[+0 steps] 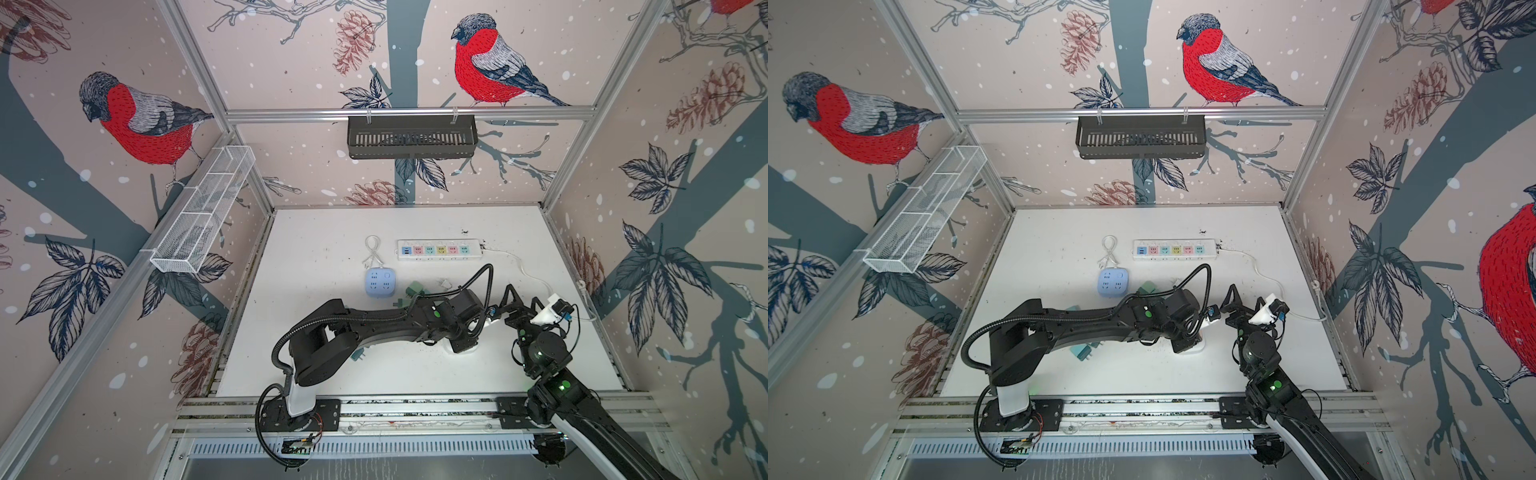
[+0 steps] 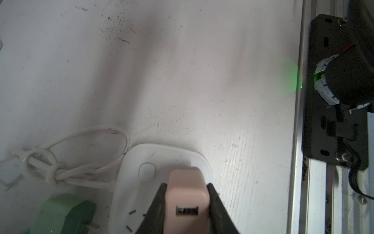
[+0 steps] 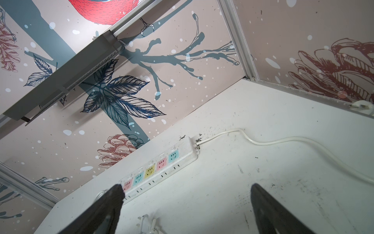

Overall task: Insert the plug
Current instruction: 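Lower the pink adapter onto the white square socket and open the left gripper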

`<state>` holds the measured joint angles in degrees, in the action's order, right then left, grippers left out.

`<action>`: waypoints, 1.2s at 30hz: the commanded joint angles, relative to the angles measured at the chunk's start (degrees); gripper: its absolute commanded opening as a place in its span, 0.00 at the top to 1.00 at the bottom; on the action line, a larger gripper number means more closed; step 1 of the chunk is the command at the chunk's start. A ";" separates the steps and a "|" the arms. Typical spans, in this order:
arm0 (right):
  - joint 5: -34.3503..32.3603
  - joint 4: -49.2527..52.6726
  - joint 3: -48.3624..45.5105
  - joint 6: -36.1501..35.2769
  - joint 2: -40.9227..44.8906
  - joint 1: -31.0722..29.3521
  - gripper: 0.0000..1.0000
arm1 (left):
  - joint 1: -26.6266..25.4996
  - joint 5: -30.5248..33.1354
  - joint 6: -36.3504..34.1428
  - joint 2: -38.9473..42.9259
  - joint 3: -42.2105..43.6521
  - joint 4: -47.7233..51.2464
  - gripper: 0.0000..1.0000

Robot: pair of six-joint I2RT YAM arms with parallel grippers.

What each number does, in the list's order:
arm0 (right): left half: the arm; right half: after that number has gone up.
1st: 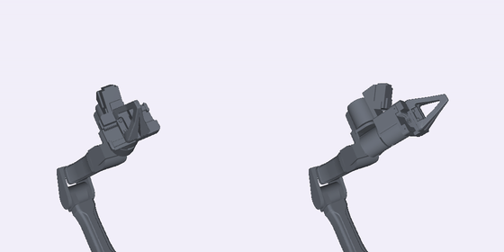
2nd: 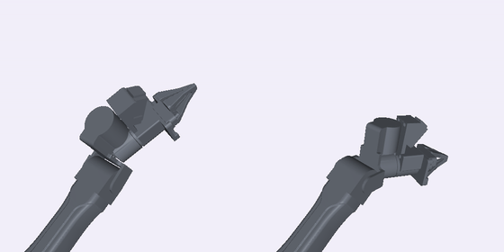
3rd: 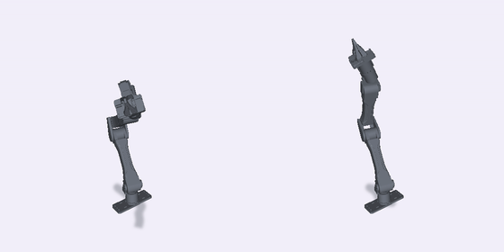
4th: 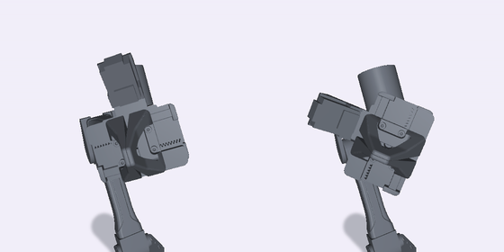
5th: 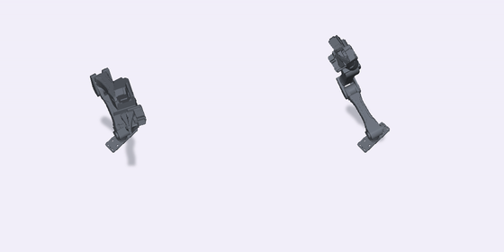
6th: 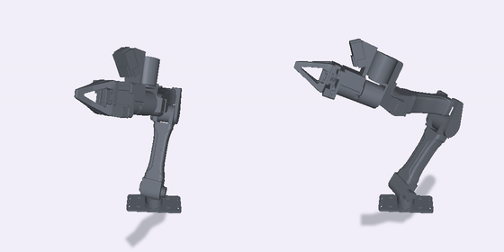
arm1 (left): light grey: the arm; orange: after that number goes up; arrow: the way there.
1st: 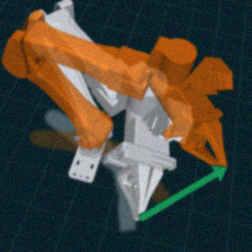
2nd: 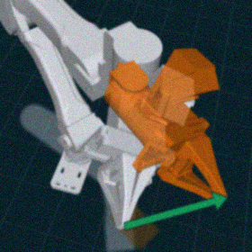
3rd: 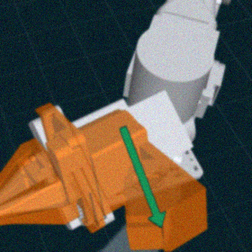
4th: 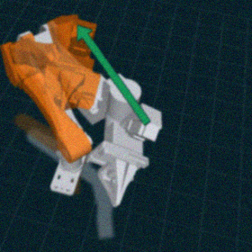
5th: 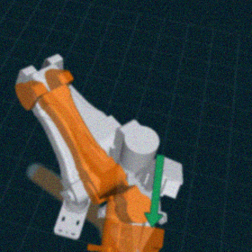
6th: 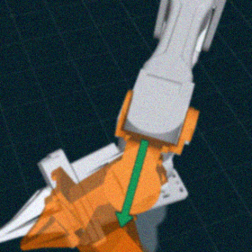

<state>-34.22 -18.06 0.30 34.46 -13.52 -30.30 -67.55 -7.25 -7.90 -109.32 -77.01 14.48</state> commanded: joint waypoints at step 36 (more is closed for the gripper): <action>1.78 -0.21 -3.11 0.89 0.24 1.10 0.02 | -0.04 4.81 -1.48 -3.37 -0.73 5.69 1.00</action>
<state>-33.74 -17.63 0.30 34.79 -13.37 -29.23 -67.61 -3.46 -7.97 -112.44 -78.98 15.62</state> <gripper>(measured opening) 0.982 0.284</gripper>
